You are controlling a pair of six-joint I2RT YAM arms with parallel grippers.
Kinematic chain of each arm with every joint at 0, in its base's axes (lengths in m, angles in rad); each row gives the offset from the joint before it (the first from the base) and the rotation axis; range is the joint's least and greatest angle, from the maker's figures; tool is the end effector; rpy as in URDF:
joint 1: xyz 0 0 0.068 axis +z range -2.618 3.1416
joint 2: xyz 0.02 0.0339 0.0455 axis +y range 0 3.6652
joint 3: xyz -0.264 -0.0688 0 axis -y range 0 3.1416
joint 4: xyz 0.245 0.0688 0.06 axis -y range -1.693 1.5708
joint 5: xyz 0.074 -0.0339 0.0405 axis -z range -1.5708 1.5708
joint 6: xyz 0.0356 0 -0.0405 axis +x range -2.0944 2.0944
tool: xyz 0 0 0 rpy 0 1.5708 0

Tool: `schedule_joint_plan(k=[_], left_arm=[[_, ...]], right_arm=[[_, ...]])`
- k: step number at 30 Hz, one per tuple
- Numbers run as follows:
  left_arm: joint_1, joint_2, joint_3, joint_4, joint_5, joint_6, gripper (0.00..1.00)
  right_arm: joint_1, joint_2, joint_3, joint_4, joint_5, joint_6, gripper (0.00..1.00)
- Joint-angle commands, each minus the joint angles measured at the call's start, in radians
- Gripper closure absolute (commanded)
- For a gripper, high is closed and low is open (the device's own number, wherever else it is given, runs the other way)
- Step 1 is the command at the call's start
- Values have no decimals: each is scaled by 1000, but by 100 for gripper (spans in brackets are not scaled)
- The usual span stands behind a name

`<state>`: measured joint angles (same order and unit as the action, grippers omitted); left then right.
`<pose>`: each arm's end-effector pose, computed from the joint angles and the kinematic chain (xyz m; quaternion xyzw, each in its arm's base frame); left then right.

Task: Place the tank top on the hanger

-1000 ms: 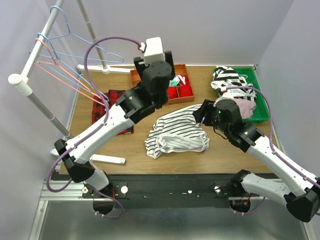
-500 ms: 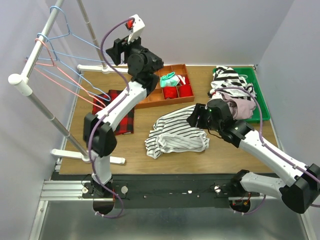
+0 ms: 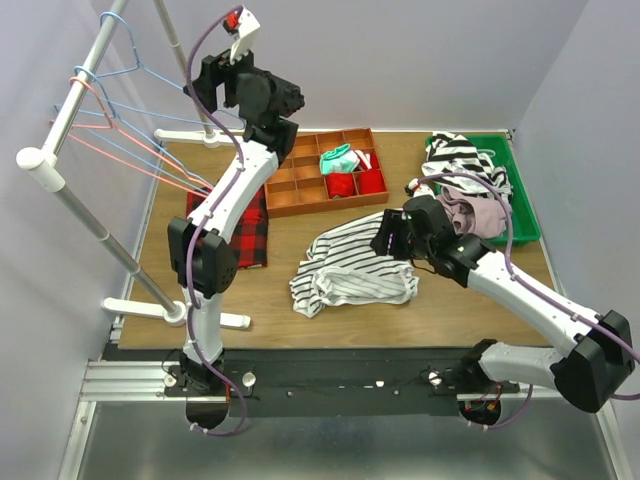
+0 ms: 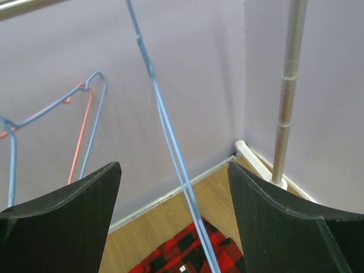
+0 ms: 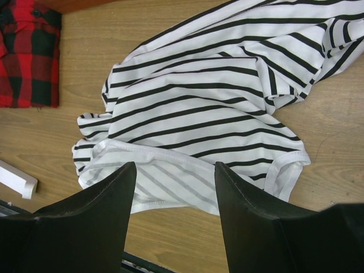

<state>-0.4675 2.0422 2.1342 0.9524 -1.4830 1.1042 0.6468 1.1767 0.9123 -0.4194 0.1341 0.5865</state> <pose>0.3883 -0.1563 0.4976 -0.3252 0.5969 0.3898 0.6213 0.2068 0.1502 0.2821 0.0016 0.9017 0.1982 0.3843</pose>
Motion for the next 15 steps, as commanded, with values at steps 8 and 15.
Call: schedule_joint_plan(k=[8, 15], left_arm=[[135, -94, 191, -1178, 213, -1017, 21], [190, -62, 207, -1261, 256, -1099, 21]], right_arm=[[1, 90, 65, -9, -8, -27, 34], [-1, 132, 99, -27, -10, -40, 35]])
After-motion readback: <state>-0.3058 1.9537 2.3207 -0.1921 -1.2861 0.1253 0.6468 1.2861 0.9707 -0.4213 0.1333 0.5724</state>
